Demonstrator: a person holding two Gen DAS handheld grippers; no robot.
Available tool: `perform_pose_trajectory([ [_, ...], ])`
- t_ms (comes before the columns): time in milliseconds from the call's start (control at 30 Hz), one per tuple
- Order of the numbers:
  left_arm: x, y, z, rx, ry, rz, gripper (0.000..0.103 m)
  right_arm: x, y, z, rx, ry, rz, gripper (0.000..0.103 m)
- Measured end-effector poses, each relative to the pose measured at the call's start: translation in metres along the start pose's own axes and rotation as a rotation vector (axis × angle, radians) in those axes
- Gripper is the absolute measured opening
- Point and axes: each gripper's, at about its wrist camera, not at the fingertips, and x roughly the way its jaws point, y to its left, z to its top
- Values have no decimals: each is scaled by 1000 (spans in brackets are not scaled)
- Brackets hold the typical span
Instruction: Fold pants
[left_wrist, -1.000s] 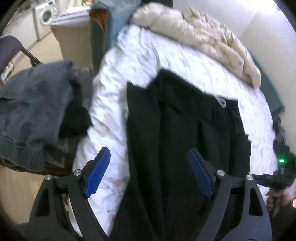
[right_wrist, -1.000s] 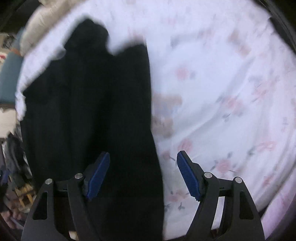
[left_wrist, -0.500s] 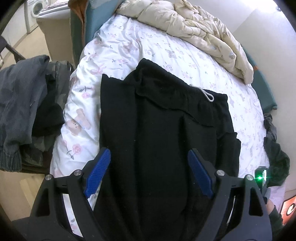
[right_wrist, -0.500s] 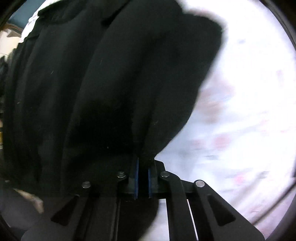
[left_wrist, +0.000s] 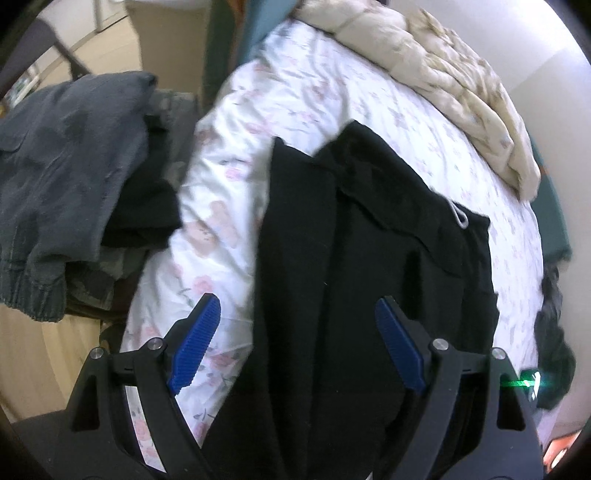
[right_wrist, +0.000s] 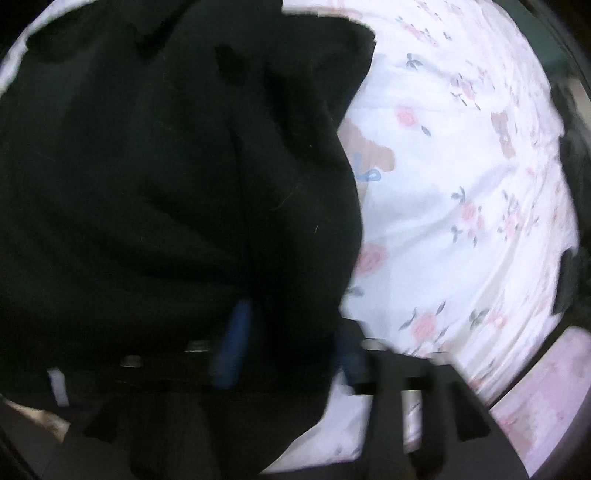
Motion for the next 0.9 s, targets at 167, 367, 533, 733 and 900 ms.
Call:
perform_pose_trajectory([
  [167,-6,8,5,-59,-7,-30,84,-63,19,-9,-38,-103,76,66],
  [367,-8,6,20,38,-30,8,84,-135,68,18,-152,-341,224,66],
  [533,14,18,49,95,-17,96,84,-143,114,66,-177,-440,281,66],
  [733,56,24,80,116,6,162,84,-118,112,126,-129,-401,316,66],
  [900,82,21,100,84,26,180,84,-72,120,159,-156,-331,368,66],
])
